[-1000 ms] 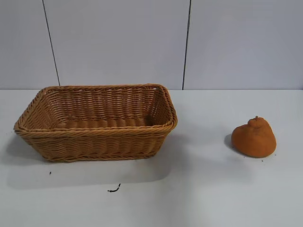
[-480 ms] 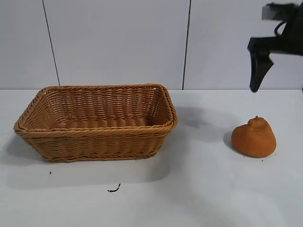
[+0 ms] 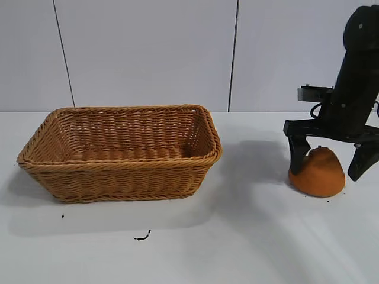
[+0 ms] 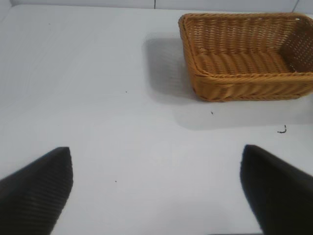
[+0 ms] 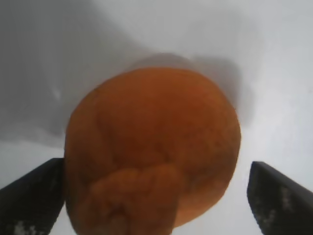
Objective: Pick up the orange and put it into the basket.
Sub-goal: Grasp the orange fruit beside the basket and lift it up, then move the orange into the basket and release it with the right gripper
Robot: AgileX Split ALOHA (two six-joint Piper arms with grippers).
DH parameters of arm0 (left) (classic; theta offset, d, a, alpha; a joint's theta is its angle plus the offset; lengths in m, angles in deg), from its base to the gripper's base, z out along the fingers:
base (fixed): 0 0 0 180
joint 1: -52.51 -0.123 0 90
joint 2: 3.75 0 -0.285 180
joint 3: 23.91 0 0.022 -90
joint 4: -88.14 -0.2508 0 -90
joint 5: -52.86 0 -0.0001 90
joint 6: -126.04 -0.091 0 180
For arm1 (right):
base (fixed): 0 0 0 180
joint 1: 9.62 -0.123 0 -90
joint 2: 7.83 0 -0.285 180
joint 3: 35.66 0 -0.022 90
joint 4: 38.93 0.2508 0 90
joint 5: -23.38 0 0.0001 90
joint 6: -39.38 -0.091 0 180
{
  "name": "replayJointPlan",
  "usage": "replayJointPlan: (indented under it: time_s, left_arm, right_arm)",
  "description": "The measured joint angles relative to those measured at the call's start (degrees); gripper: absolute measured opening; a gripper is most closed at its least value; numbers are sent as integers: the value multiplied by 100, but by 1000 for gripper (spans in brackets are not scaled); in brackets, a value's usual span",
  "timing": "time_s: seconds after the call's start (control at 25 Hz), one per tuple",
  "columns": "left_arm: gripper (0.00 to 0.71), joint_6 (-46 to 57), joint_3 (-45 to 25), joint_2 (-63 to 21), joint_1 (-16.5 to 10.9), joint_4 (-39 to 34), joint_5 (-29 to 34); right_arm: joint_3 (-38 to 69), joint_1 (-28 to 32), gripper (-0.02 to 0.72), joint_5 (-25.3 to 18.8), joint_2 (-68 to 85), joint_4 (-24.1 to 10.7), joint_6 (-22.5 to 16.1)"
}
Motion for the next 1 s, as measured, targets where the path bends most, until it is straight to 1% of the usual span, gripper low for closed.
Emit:
replayJointPlan:
  time_s: [0.04,0.08,0.2,0.32,0.36,0.52,0.64,0.8,1.0]
  left_arm:
    - [666,0,0,0,0,0,0]
    - [666,0,0,0,0,0,0]
    - [666,0,0,0,0,0,0]
    - [666,0,0,0,0,0,0]
    - [666,0,0,0,0,0,0]
    - [666,0,0,0,0,0,0]
    - [666,0,0,0,0,0,0]
    - [666,0,0,0,0,0,0]
    - [666,0,0,0,0,0,0]
  right_arm:
    - [-17,0,66,-60,31,-19,0]
    - [-51,0,50,-110,79,-39,0]
    - [-349,0,51,-426,208,-105,0]
    - [-1029,0,51,-935,289,-164,0]
    - [-1320,0,51,-1181,314,-169,0]
    - [-2276,0,51,-1763,338,-169,0]
    - [-2788,-8,51,-1855,338,-169,0]
    - [-3100,-178,51,-1890,338,-190,-6]
    - [-3161,-809,51,-1915,338,-195,-11]
